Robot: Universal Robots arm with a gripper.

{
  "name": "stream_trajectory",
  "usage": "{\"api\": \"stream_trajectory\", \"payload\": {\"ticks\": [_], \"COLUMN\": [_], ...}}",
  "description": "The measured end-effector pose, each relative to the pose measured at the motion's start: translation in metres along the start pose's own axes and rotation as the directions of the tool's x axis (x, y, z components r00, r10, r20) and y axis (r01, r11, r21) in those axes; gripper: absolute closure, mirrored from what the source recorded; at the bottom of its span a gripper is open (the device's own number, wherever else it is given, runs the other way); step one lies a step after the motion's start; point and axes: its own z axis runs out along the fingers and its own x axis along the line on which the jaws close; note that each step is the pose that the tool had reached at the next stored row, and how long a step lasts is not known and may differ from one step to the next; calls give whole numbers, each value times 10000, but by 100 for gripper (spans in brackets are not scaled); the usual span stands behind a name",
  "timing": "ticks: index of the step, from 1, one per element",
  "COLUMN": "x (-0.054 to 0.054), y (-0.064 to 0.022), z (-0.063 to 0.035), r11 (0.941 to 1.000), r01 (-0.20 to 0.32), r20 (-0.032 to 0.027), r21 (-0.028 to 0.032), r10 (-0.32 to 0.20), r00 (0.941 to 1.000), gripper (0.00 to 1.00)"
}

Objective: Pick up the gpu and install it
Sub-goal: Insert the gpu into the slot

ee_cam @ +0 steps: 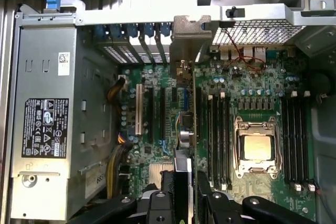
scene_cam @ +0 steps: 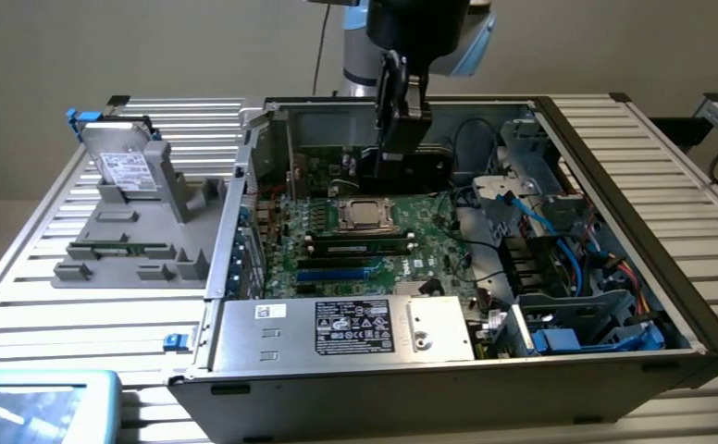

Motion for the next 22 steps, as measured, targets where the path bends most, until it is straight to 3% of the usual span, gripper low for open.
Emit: {"api": "stream_trajectory", "payload": {"ticks": [9,14,18,22], "x": [-84,-182,-217,-230], "y": [73,135,216,271], "z": [160,215,260,327], "r11": [10000,10000,9999,9999], "r01": [-67,-70,-79,-85], "r20": [5,-4,-70,-127], "r21": [1,35,76,79], "r10": [67,70,80,86], "r00": [10000,10000,9999,9999], "gripper": [72,72,72,72]}}
